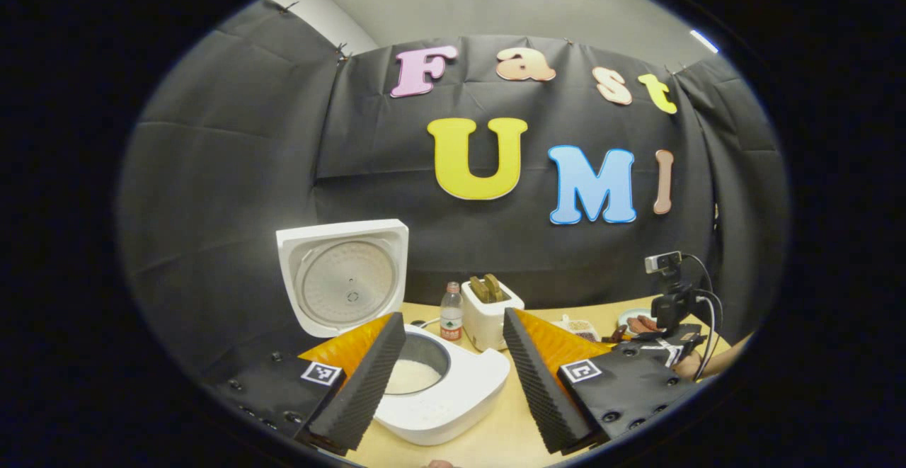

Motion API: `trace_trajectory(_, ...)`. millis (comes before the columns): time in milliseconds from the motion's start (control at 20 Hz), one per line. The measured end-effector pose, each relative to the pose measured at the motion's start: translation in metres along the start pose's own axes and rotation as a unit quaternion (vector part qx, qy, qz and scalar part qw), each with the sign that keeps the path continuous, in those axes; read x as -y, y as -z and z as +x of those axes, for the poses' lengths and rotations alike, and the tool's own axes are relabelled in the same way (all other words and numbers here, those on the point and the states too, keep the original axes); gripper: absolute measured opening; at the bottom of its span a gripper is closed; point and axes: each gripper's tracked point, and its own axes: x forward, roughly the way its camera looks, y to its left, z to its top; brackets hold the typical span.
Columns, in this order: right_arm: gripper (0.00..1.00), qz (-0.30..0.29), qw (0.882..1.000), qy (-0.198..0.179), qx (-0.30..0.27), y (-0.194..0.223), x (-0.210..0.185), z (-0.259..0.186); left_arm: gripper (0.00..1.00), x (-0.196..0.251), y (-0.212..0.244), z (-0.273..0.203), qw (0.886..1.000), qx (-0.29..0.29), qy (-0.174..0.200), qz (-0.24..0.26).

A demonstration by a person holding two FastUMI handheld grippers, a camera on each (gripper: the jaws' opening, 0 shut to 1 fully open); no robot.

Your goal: Close the left gripper, press the button to open the rice cooker; take a wooden spoon from the chopstick holder with the right hand, scoop a spoonful of rice and pour it into the rice cooker, then put the wooden spoon back into the chopstick holder.

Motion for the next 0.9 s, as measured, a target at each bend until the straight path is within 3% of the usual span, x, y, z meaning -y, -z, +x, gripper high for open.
trace_trajectory(100, 0.11, 0.053, 0.998, -0.03, -0.008, 0.002, -0.017, -0.003, 0.99, -0.003, 0.007, 0.001, 1.0, -0.005, -0.004, -0.004)
trace_trajectory(200, 0.11, 0.135, 0.989, -0.057, -0.025, 0.007, -0.027, 0.0, 0.99, -0.003, 0.01, 0.0, 1.0, -0.008, -0.007, -0.008)
trace_trajectory(500, 0.11, 0.338, 0.938, -0.081, -0.022, -0.012, 0.004, -0.008, 0.96, -0.005, 0.011, -0.003, 1.0, -0.007, -0.013, -0.008)
trace_trajectory(650, 0.11, 0.364, 0.928, -0.073, 0.008, -0.036, 0.031, -0.027, 0.96, -0.003, 0.011, -0.003, 1.0, -0.002, -0.012, -0.015)
trace_trajectory(900, 0.11, 0.432, 0.896, -0.09, 0.055, -0.074, 0.055, -0.064, 0.99, -0.003, 0.014, 0.0, 1.0, 0.0, -0.004, -0.017)
